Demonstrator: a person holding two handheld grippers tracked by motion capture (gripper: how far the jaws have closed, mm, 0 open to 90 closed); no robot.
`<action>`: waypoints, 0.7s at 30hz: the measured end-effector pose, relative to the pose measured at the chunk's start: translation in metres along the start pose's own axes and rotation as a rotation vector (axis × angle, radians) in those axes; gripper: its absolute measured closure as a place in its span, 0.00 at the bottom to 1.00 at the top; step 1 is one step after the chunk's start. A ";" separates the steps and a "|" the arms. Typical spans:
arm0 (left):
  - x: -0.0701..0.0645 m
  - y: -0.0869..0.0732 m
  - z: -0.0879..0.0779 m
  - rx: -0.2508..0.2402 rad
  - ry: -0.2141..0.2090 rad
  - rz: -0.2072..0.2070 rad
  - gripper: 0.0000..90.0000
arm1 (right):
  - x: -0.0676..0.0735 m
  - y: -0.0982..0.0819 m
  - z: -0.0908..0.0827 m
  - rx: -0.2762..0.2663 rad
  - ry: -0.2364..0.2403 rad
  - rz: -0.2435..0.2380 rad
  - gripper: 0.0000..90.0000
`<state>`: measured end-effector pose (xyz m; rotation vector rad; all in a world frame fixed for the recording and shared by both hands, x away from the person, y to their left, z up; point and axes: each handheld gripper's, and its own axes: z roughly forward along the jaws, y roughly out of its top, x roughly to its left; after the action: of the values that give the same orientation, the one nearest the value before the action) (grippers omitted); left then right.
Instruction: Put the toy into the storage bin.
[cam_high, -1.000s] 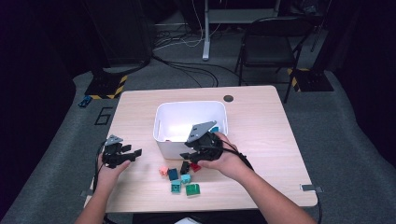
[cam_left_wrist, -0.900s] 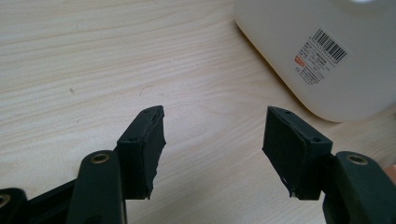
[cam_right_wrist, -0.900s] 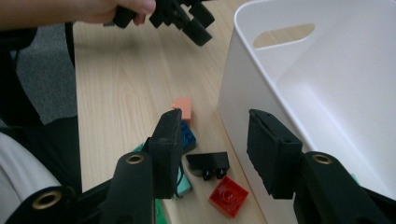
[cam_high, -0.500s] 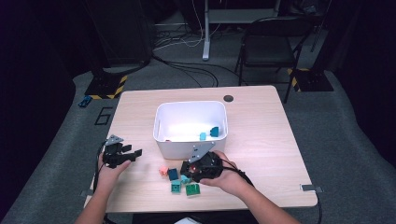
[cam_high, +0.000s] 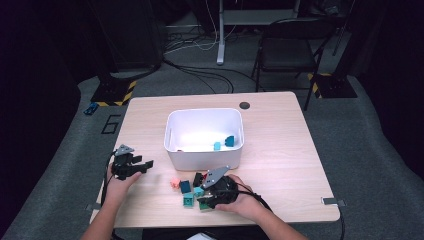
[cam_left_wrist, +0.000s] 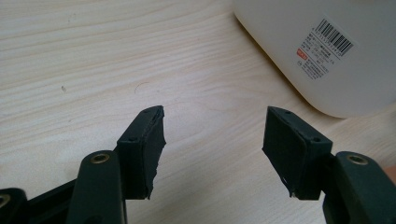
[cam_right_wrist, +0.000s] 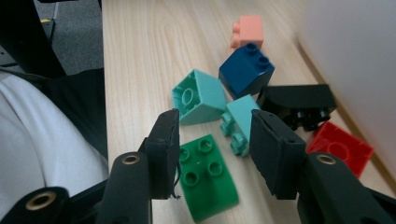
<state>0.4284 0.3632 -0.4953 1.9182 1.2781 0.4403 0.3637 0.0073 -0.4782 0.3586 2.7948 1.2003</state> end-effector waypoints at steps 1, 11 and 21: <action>0.000 0.000 0.000 -0.002 -0.001 -0.003 0.42 | 0.001 -0.002 0.001 0.000 0.005 0.001 0.59; 0.001 0.000 0.000 -0.001 0.003 -0.010 0.42 | 0.005 -0.018 0.009 0.008 0.028 0.021 0.55; 0.002 0.000 -0.001 0.008 -0.001 -0.007 0.42 | 0.005 -0.028 0.020 0.066 0.026 0.005 0.59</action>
<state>0.4285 0.3652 -0.4948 1.9197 1.2872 0.4306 0.3569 0.0043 -0.5118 0.3568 2.8633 1.1238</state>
